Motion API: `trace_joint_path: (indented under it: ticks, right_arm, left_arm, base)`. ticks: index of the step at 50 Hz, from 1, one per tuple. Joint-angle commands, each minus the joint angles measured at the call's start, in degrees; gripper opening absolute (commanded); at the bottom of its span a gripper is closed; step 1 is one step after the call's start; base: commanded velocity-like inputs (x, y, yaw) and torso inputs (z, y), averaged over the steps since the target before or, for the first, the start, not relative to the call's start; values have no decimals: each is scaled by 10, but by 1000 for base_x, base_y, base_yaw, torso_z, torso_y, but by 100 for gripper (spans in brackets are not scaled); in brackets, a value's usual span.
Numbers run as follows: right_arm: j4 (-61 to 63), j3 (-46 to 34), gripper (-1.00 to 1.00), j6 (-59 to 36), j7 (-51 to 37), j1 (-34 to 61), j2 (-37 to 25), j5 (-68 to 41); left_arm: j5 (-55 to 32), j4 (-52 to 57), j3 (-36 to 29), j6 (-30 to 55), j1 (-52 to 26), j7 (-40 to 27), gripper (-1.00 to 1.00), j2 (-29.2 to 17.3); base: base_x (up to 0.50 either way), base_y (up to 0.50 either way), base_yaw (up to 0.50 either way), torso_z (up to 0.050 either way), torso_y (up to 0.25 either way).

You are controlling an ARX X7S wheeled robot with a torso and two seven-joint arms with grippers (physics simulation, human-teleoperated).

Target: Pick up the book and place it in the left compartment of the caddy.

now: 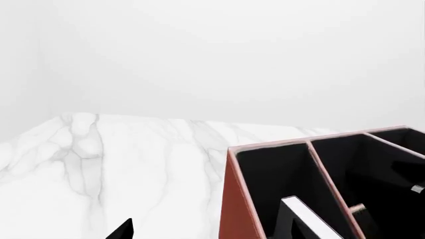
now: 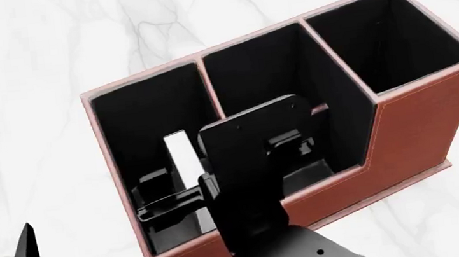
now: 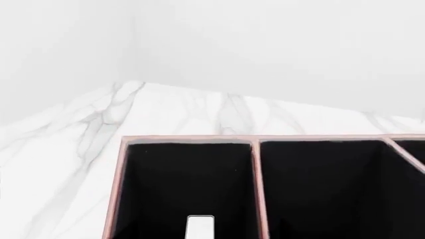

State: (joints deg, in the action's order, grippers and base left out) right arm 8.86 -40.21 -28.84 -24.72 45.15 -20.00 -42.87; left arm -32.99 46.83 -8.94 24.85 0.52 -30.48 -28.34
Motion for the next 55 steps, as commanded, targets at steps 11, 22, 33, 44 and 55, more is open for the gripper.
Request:
trace_joint_path:
  ticks: [11,22,33,44,55]
  right_arm:
    - [155,11,100,29,-50,-102,-72,38]
    - [211,5,100,80,-91,-166,-108,106]
    - [264,20,100,150,-140,-246,-135,158]
    - [286,25,100,175,-171,-294,-156,189]
    - [305,72,100,196,-202,-329,-195,171]
  left_arm:
    - [9,9,9,-21,4,10,100,9]
    - [12,10,4,-22,5,8,100,8]
    - [10,11,6,-24,5,7,100,6]
    - [6,14,7,-23,5,4,100,2]
    - [-2,17,21,-26,8,2,100,-7]
  base:
    - [0,0,0,0,0]
    - [0,0,0,0,0]
    - [0,0,0,0,0]
    - [0,0,0,0,0]
    - [0,0,0,0,0]
